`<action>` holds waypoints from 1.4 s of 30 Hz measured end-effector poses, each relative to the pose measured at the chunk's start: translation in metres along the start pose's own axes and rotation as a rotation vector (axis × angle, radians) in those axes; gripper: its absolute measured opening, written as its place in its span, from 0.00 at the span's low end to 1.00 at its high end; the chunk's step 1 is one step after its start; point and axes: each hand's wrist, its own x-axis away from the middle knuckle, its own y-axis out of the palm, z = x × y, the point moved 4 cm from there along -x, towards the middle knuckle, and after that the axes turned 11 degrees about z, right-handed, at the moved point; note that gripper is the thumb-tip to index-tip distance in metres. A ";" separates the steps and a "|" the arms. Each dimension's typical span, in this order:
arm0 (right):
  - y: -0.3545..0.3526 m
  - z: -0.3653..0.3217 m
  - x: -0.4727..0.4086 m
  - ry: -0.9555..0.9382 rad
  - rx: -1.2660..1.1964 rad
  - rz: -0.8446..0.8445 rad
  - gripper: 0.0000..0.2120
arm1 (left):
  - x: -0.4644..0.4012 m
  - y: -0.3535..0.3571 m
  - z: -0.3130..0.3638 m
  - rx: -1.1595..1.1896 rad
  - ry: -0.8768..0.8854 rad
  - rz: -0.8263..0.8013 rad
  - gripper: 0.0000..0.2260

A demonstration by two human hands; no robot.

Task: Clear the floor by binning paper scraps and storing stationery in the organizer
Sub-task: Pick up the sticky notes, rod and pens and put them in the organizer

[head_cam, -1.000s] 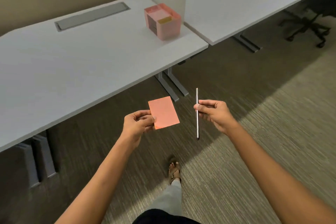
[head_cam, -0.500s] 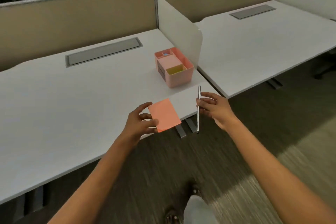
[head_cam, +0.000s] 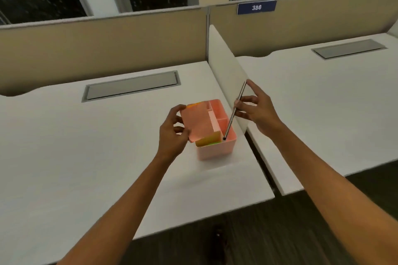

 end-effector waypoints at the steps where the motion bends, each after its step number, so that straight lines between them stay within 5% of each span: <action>1: 0.001 -0.004 -0.014 -0.012 0.016 -0.012 0.36 | -0.006 0.010 -0.001 -0.018 0.021 0.013 0.27; 18: 0.043 0.004 -0.118 -0.044 0.082 -0.134 0.33 | 0.013 0.065 -0.055 -0.261 0.149 -0.042 0.24; 33: 0.099 0.016 -0.143 -0.113 0.182 -0.176 0.34 | 0.034 0.067 -0.067 -0.281 0.265 0.044 0.06; 42: 0.123 0.026 -0.164 -0.233 0.254 -0.117 0.34 | 0.026 0.053 -0.073 -0.316 0.211 0.080 0.12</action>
